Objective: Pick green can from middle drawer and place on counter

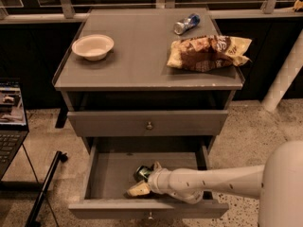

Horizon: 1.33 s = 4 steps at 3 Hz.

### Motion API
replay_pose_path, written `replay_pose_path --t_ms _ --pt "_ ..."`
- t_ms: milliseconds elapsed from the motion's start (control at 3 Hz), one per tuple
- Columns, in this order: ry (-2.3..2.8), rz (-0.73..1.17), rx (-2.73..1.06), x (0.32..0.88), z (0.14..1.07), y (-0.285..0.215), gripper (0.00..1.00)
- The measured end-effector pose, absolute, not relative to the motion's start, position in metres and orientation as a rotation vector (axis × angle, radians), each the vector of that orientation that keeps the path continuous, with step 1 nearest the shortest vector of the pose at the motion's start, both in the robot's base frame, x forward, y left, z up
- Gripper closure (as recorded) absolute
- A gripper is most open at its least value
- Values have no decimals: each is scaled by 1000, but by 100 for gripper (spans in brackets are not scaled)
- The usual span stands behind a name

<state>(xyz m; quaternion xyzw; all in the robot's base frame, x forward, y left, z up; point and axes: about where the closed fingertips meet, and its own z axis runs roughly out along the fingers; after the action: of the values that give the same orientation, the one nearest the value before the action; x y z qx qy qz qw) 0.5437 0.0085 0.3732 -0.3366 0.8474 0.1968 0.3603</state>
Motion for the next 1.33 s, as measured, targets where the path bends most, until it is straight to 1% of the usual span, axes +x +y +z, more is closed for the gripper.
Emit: replay_pose_path --t_ms 333,1333 --pt "2215 472 -900 539 362 10 18" --pt "2215 472 -900 539 362 10 87"
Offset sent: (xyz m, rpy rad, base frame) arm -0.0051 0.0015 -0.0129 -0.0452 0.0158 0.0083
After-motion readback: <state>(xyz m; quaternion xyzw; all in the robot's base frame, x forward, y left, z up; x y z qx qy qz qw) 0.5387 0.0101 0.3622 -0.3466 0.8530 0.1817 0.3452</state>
